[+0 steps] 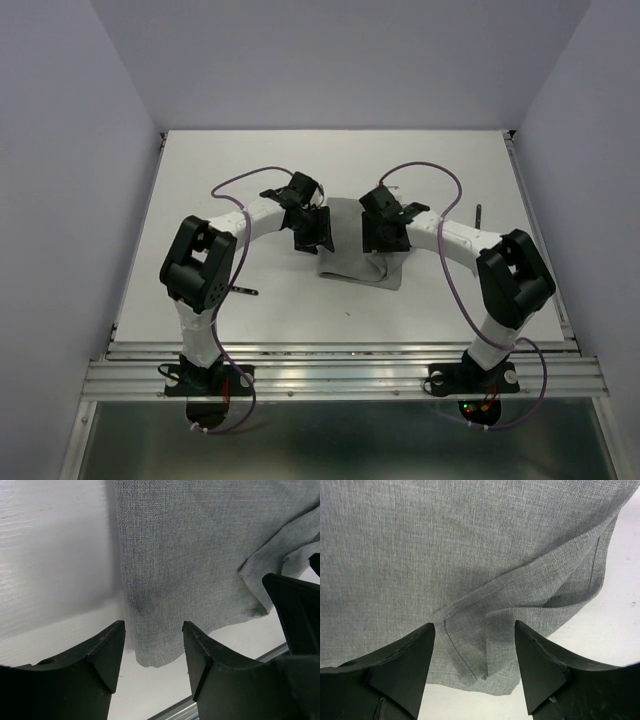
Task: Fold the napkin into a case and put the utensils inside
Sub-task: Fold the rectangle-folded napkin at the center of the board.
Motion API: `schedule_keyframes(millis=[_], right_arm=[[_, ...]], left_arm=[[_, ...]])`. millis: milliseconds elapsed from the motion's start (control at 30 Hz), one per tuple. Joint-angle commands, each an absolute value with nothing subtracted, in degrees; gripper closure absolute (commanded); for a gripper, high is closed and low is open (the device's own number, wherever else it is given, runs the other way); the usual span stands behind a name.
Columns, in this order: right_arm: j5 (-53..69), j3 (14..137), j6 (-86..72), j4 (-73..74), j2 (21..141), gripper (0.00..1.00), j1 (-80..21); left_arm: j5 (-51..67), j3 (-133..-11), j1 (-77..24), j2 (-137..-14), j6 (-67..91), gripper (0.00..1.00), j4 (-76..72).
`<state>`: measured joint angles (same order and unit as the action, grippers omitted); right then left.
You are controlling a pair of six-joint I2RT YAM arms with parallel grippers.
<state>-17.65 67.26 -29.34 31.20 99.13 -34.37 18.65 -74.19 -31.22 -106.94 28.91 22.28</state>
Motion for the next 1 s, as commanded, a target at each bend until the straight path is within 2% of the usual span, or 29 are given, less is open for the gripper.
schedule_keyframes(millis=[0,133,300,467,600,800,967], right_arm=[[-22.7,68.8,-27.2,34.0,99.0,0.29,-37.4],[-23.1,69.2,-26.6,34.1,100.3,0.29,-38.6],[-23.4,68.8,-27.0,34.3,100.9,0.34,-38.6],[-23.6,67.9,-27.8,34.5,101.4,0.41,-38.6],[-25.2,66.4,-29.4,35.0,100.4,0.53,-38.6],[-28.1,63.6,-32.3,35.1,95.6,0.70,-38.6],[-30.3,58.6,-36.1,36.9,92.4,0.68,-38.6]], left_arm=[[19.2,-73.2,-32.1,-108.0,28.4,0.42,22.0],[19.2,-72.4,-32.1,-108.8,29.0,0.48,21.8],[18.5,-72.2,-32.2,-109.6,29.0,0.58,21.8],[18.5,-72.1,-32.2,-110.0,29.0,0.76,21.7],[18.8,-71.8,-32.2,-110.3,28.9,0.99,21.5],[19.4,-71.3,-32.2,-111.0,29.2,1.00,20.8],[19.5,-71.1,-32.2,-111.1,29.3,1.00,20.6]])
